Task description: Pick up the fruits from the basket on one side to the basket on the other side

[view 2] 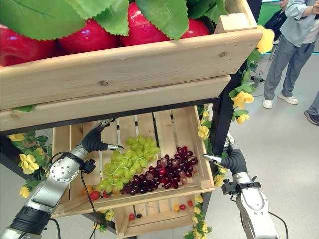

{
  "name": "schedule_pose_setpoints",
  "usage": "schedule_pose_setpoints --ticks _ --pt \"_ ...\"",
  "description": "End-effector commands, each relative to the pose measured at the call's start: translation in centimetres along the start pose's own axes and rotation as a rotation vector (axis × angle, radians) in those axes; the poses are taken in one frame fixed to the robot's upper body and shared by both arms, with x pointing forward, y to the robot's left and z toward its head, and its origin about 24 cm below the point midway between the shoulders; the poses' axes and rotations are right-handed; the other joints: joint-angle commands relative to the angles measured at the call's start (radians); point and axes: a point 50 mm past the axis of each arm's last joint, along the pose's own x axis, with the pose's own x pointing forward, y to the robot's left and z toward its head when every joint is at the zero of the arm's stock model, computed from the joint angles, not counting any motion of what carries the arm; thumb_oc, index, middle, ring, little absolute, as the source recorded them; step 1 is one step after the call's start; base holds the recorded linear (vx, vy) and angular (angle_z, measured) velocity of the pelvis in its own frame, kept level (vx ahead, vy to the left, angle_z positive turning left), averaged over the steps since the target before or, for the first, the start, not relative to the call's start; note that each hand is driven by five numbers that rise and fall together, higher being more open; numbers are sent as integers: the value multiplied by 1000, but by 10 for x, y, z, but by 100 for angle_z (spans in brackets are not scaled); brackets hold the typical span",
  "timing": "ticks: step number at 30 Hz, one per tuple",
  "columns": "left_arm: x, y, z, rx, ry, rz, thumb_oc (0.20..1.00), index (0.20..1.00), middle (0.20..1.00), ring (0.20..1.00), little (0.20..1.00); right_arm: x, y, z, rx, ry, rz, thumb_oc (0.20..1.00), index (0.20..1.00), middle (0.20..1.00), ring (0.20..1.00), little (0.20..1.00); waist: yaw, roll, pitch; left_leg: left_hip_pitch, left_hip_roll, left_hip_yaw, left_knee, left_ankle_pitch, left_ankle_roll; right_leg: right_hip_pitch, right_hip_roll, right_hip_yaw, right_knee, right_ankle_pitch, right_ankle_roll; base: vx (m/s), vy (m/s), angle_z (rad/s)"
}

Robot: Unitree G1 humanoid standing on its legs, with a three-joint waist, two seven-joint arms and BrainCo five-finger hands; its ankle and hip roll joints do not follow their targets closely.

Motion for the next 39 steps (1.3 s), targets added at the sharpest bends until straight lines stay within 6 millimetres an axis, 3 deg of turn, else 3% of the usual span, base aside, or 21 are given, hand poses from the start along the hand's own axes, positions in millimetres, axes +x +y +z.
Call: schedule_pose_setpoints --ticks 1,2,4,8,10,13,14,18,24,26,27,28,29,30,32,33,34,38,39 --pt "19 34 26 189 -98 35 1000 1000 1000 1000 1000 22 -6 9 24 -36 -56 1000 1000 1000 1000 1000 40 -67 27 44 -11 28 56 -99 -33 98 -48 7 -122 -6 101 0 0 0" --pt "18 42 31 309 -102 -12 1000 1000 1000 1000 1000 21 -7 9 15 -32 -51 1000 1000 1000 1000 1000 39 -63 26 45 -10 28 55 -99 -34 98 -47 7 -124 -6 101 0 0 0" --pt "17 46 35 358 -115 -24 1000 1000 1000 1000 1000 20 -6 9 18 -32 -45 1000 1000 1000 1000 1000 41 -64 26 46 -10 28 54 -98 -35 100 -45 6 -125 -7 101 0 0 0" --pt "14 44 35 295 -126 -19 1000 1000 1000 1000 1000 20 -6 9 23 -33 -47 1000 1000 1000 1000 1000 43 -64 28 46 -8 27 50 -95 -37 101 -44 3 -126 -9 100 -2 -10 2" --pt "10 41 34 198 -141 -4 1000 1000 1000 1000 1000 19 -7 9 24 -35 -54 1000 1000 1000 1000 1000 43 -64 29 46 -9 24 51 -95 -38 101 -44 2 -123 -12 97 0 0 0" --pt "-1 22 32 -128 -192 9 1000 1000 1000 1000 1000 18 -10 9 32 -39 -92 1000 1000 1000 1000 1000 43 -68 36 39 -4 11 63 -94 -39 96 -35 8 -104 -26 83 -18 -28 1" --pt "-2 23 31 -132 -191 9 1000 1000 1000 1000 1000 18 -10 9 32 -38 -90 1000 1000 1000 1000 1000 41 -66 35 39 -3 11 64 -95 -40 95 -35 8 -102 -27 83 -30 -40 2" --pt "-18 -2 32 -415 -221 14 1000 1000 1000 1000 1000 15 -12 11 38 -51 -119 1000 1000 1000 1000 1000 43 -72 48 25 13 -8 78 -87 -49 94 -16 12 -104 -39 61 -41 -78 3" --pt "-25 -13 43 -569 -283 -7 1000 1000 1000 1000 1000 14 -23 20 30 -105 -173 1000 1000 1000 1000 1000 50 -85 98 -84 19 -57 212 -80 -78 95 -2 5 -137 -34 33 -127 -93 20" --pt "-22 -14 49 -605 -317 -18 1000 1000 1000 1000 1000 16 -27 25 10 -127 -188 1000 1000 1000 1000 1000 41 -94 115 -120 1 -62 305 -98 -81 80 -14 -5 -132 -26 25 -208 -20 47" --pt "-19 -17 53 -639 -335 -40 1000 1000 1000 1000 1000 19 -24 28 16 -143 -183 1000 1000 1000 1000 1000 36 -96 119 -92 -20 -69 384 -165 -74 53 -25 -9 -116 -15 22 -164 22 46" --pt "-19 -17 53 -638 -336 -39 1000 1000 1000 1000 1000 20 -24 28 16 -144 -183 1000 1000 1000 1000 1000 35 -97 119 -96 -22 -69 384 -161 -72 50 -28 -10 -116 -12 22 -174 89 31" --pt "-20 -15 55 -635 -349 -38 1000 1000 1000 1000 1000 23 -20 30 19 -155 -163 1000 1000 1000 1000 1000 36 -94 114 -58 -68 -120 405 -204 -57 22 -27 13 -102 0 23 -80 70 3" --pt "-20 -15 55 -635 -349 -38 1000 1000 1000 1000 1000 23 -20 30 19 -155 -163 1000 1000 1000 1000 1000 36 -95 114 -58 -68 -120 405 -204 -57 21 -27 13 -101 0 24 -110 110 -15" --pt "-21 -11 56 -621 -358 -20 1000 1000 1000 1000 1000 27 -15 32 16 -165 -137 1000 1000 1000 1000 1000 28 -86 108 5 -108 -186 400 -243 -38 -28 -25 46 -73 16 30 -109 138 -18" --pt "-21 -9 57 -613 -366 -21 1000 1000 1000 1000 1000 28 -16 32 19 -167 -136 1000 1000 1000 1000 1000 20 -81 104 30 -99 -198 363 -266 -28 -45 -28 51 -63 20 38 -108 192 -16" --pt "-22 -8 57 -609 -369 -20 1000 1000 1000 1000 1000 26 -16 32 19 -166 -138 1000 1000 1000 1000 1000 9 -77 99 54 -89 -191 310 -290 -15 -61 -33 58 -51 24 50 -113 229 -26" --pt "-17 -10 61 -619 -389 -42 1000 1000 1000 1000 1000 22 -23 32 18 -170 -178 1000 1000 1000 1000 1000 -12 -82 96 58 -101 -159 241 -294 11 -92 -79 55 -45 74 92 -152 235 -4" --pt "-16 -10 63 -603 -396 -54 1000 1000 1000 1000 1000 24 -21 30 9 -166 -182 1000 1000 1000 1000 1000 -18 -82 105 61 -122 -154 196 -290 29 -120 -104 63 -56 112 118 -236 324 14"
